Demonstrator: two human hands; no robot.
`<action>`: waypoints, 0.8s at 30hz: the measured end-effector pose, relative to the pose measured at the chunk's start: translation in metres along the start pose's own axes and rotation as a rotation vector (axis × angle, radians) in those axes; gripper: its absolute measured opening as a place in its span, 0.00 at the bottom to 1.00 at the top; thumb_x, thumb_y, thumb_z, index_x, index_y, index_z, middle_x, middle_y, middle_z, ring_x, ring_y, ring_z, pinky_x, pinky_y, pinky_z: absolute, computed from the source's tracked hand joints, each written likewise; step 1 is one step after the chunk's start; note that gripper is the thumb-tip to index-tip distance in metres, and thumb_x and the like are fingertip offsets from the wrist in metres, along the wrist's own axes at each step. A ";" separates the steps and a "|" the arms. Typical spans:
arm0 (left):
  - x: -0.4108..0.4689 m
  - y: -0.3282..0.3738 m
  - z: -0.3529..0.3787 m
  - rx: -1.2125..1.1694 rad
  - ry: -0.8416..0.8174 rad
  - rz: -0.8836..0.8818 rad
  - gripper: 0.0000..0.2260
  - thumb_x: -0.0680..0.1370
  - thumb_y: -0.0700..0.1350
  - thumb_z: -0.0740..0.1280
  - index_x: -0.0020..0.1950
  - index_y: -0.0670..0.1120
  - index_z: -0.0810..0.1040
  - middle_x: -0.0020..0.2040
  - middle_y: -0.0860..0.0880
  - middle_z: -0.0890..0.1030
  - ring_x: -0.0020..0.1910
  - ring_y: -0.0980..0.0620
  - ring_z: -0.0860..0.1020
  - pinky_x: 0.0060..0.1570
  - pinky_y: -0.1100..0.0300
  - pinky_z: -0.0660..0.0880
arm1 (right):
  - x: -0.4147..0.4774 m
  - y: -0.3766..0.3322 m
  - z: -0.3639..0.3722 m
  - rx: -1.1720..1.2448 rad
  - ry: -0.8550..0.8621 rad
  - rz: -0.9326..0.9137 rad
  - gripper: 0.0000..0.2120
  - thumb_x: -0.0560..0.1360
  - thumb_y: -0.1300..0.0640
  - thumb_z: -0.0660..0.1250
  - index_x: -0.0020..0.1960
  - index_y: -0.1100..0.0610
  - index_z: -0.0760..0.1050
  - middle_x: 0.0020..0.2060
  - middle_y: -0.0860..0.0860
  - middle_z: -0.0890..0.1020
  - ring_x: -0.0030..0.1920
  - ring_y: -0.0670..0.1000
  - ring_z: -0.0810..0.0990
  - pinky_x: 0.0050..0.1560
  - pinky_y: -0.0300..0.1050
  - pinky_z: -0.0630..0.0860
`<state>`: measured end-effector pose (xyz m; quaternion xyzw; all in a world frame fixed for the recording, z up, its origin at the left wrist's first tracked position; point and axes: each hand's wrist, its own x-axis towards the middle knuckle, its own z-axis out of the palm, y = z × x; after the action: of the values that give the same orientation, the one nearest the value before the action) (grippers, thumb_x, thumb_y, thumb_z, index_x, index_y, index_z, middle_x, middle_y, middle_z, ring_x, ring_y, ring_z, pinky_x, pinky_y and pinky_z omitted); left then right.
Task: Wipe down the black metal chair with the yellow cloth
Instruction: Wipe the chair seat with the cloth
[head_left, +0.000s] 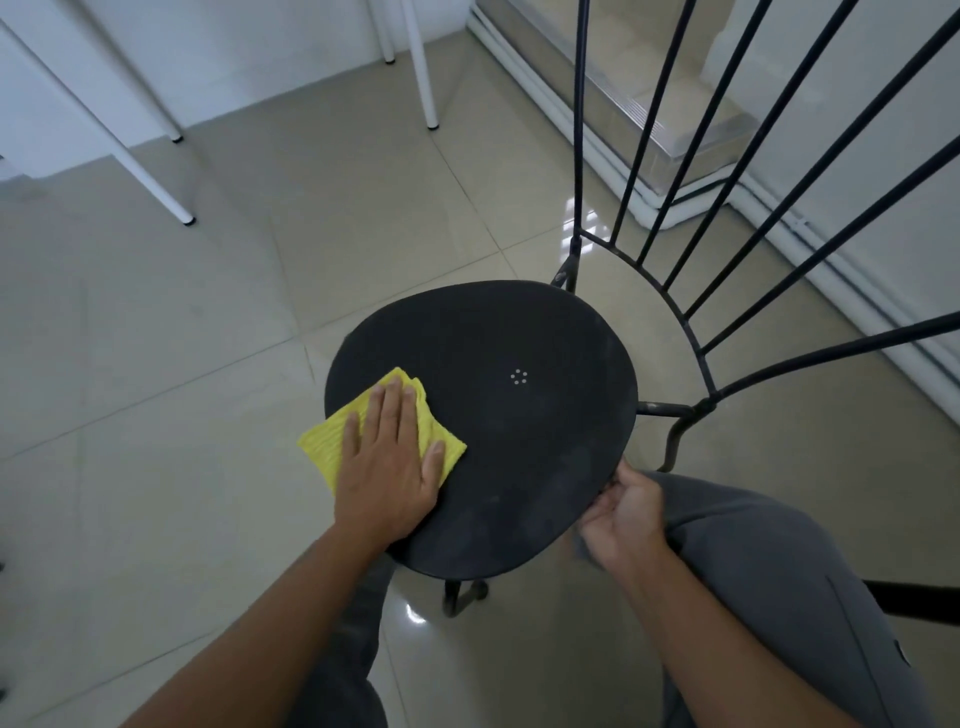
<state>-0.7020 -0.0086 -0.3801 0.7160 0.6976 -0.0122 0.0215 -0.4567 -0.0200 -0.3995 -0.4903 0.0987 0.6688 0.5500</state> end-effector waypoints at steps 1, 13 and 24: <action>-0.011 0.006 0.000 0.006 -0.013 0.028 0.33 0.81 0.60 0.43 0.80 0.42 0.53 0.81 0.44 0.50 0.80 0.45 0.50 0.75 0.42 0.54 | -0.001 0.000 0.000 0.004 -0.003 0.002 0.13 0.83 0.56 0.55 0.59 0.58 0.77 0.43 0.53 0.85 0.45 0.53 0.82 0.53 0.48 0.77; -0.028 0.114 0.000 -0.040 -0.084 0.213 0.32 0.81 0.59 0.49 0.80 0.41 0.50 0.81 0.42 0.47 0.80 0.44 0.44 0.75 0.40 0.51 | -0.009 -0.006 0.005 0.013 -0.009 0.038 0.18 0.84 0.55 0.54 0.68 0.60 0.74 0.52 0.57 0.86 0.53 0.56 0.84 0.52 0.52 0.79; 0.020 0.156 0.002 -0.100 -0.040 0.203 0.33 0.81 0.59 0.49 0.80 0.41 0.53 0.81 0.42 0.49 0.80 0.44 0.47 0.75 0.40 0.51 | -0.011 -0.011 0.002 -0.172 0.086 0.017 0.16 0.82 0.58 0.57 0.62 0.63 0.78 0.56 0.62 0.84 0.58 0.61 0.82 0.59 0.56 0.78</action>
<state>-0.5452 0.0068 -0.3805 0.7807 0.6207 0.0106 0.0720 -0.4501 -0.0217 -0.3853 -0.5631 0.0688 0.6577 0.4956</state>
